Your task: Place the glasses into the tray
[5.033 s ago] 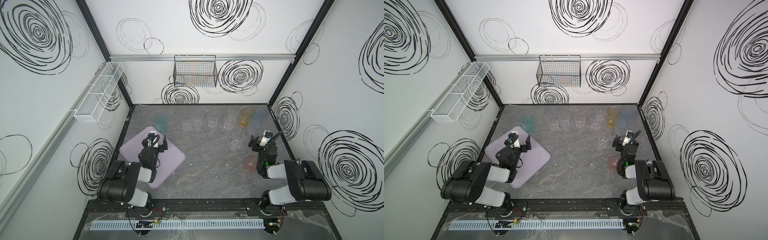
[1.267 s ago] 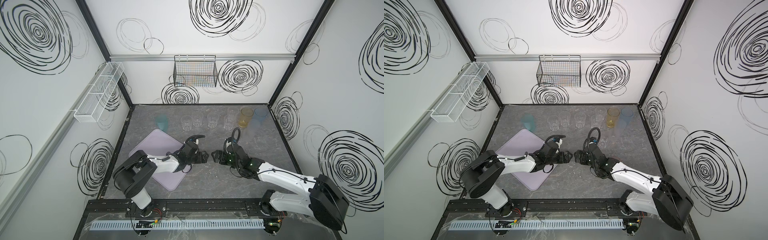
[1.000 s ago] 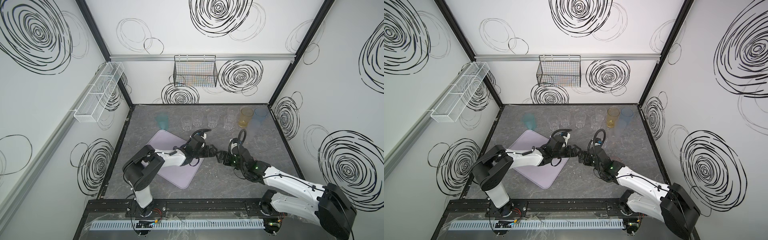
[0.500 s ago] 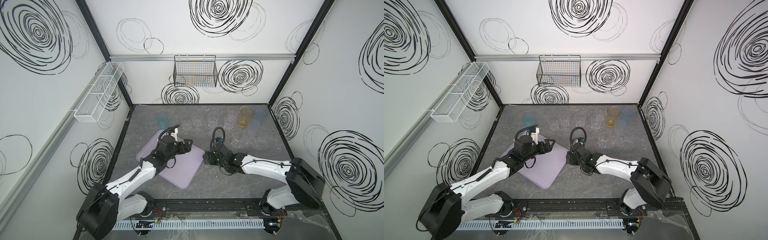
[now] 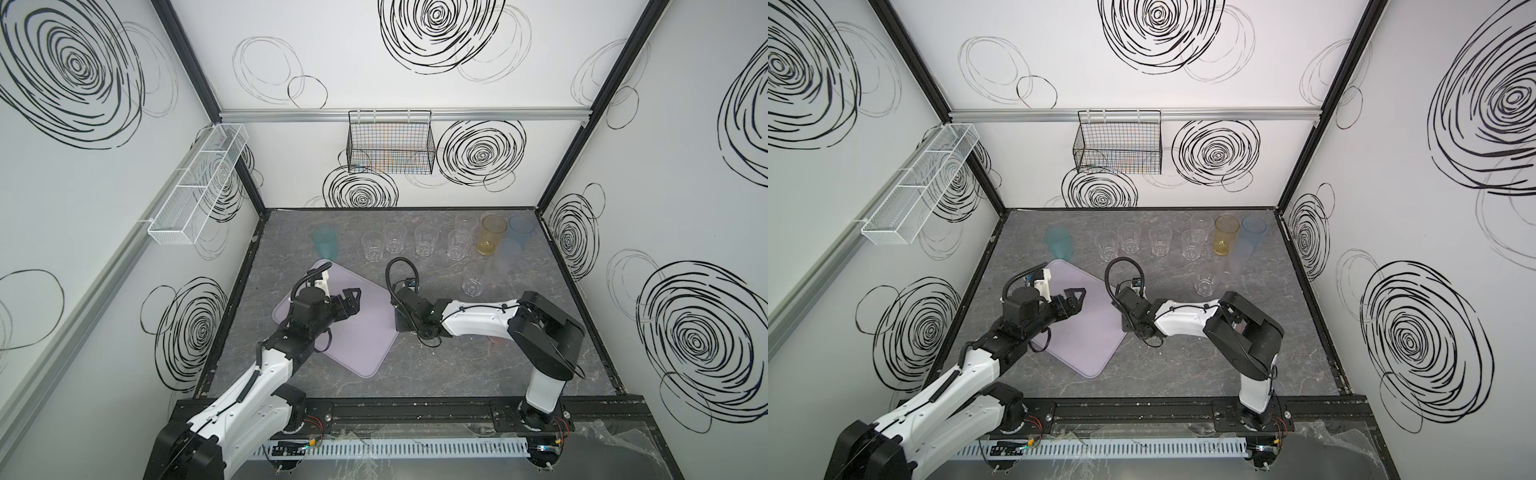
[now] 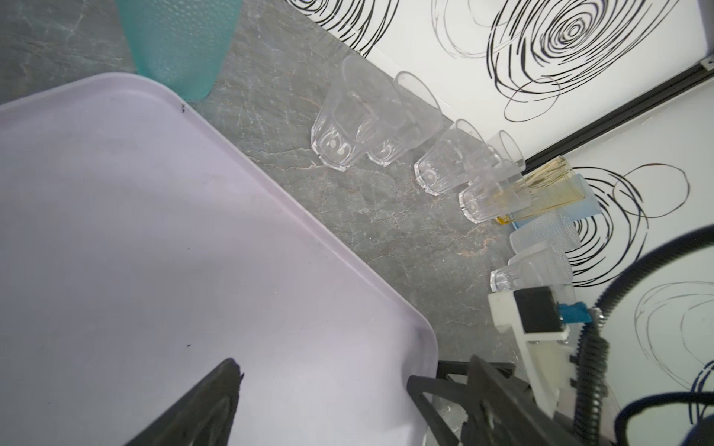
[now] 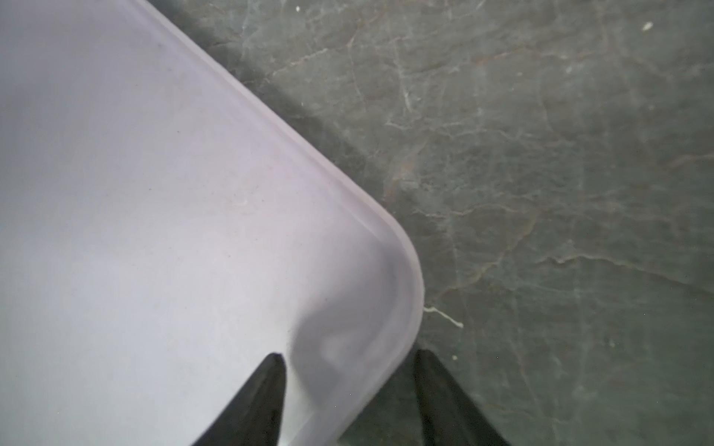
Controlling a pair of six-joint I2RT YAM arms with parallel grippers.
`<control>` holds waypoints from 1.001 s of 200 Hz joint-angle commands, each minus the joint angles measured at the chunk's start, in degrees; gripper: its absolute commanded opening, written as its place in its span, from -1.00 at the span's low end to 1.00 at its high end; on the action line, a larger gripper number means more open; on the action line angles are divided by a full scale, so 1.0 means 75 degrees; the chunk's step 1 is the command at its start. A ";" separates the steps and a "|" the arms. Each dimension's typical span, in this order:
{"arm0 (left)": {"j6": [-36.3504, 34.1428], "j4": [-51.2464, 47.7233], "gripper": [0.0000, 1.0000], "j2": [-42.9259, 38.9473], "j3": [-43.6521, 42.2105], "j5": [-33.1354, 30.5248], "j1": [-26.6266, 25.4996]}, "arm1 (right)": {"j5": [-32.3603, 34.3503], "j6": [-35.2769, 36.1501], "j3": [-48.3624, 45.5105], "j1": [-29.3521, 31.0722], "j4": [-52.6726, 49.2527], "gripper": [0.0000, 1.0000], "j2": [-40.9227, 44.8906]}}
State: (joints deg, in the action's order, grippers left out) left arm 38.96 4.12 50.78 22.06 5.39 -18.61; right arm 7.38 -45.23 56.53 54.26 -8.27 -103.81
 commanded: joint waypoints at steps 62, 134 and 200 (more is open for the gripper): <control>0.0074 0.0303 0.89 0.0029 -0.0137 0.0108 0.0048 | 0.1024 0.2480 -0.0383 -0.1378 -0.1119 -0.57 0.0439; -0.0032 0.0156 0.90 0.0115 0.0102 -0.0090 0.0049 | 0.3265 0.2572 0.0340 -0.1359 -0.2316 -0.08 0.0724; -0.0141 -0.0270 0.97 0.0647 0.0966 -0.1081 0.0810 | -0.0883 0.1041 -0.1836 -0.2401 -0.0669 0.29 0.4219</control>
State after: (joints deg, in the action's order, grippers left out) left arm 39.33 2.55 54.19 24.99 3.42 -13.32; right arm 11.35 -32.16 48.93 38.30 -19.29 -78.63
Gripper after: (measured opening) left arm 0.996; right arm 0.640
